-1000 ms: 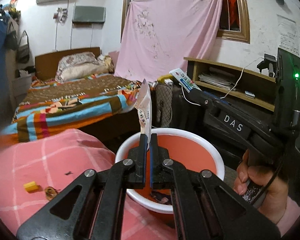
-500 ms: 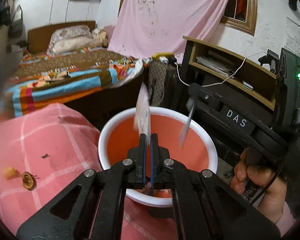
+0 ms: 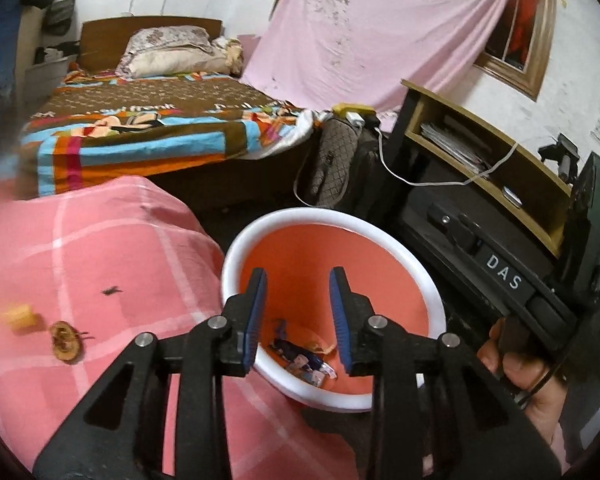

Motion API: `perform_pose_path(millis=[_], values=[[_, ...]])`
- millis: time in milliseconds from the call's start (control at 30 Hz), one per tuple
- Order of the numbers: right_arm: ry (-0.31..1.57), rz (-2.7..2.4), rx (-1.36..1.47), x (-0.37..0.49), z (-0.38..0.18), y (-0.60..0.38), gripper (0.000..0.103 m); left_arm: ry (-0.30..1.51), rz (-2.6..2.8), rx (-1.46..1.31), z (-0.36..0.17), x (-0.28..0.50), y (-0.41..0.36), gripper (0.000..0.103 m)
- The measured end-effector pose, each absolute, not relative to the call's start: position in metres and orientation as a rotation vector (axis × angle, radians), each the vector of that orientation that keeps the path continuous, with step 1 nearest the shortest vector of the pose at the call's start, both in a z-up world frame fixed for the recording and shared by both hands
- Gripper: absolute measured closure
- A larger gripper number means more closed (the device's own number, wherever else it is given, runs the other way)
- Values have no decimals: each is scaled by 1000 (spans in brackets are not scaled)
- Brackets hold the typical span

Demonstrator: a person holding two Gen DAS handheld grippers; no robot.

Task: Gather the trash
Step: 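Move both tools back over the yellow cylinder and orange peel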

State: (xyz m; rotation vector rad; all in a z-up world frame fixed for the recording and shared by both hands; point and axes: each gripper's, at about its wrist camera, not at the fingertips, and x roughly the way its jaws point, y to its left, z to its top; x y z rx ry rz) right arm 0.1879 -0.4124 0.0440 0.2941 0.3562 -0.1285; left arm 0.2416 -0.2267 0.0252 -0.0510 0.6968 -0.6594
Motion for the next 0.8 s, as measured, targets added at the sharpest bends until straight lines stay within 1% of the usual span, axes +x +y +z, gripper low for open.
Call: perform_pose_path(millis=[133,300,333,367,400,433,467,500,533,567,600,633,667,800], values=[[325,-108,296,188,49,-405,58,666,-617,-59,33,241,-208,81],[264,-64,274,190,59,-386,57,593,-526,-78,47,241,-172,75],[249,-50,265,191,61,-380,55,572,-499,-90,50,241,-161,71],[238,-38,258,192,64,-375,49,558,-478,-99,52,240,-153,66],[227,-33,254,192,65,-372,42,536,-452,-113,55,239,-143,63],[209,-28,248,192,67,-367,22,517,-430,-125,57,238,-135,56],[183,-22,245,190,69,-362,13,485,-393,-142,60,236,-122,47],[158,-13,243,189,71,-357,13,456,-360,-154,62,233,-112,41],[135,0,240,188,73,-351,12,431,-332,-164,63,231,-105,29],[120,13,235,188,75,-347,11,397,-293,-176,65,229,-95,22],[104,28,229,188,76,-342,9,362,-256,-188,66,225,-85,18],[91,37,224,188,76,-337,3,327,-219,-201,67,222,-74,11],[71,48,218,188,77,-332,0,307,-197,-208,67,220,-69,11],[29,102,194,188,80,-314,0,229,-107,-199,69,210,-42,11]])
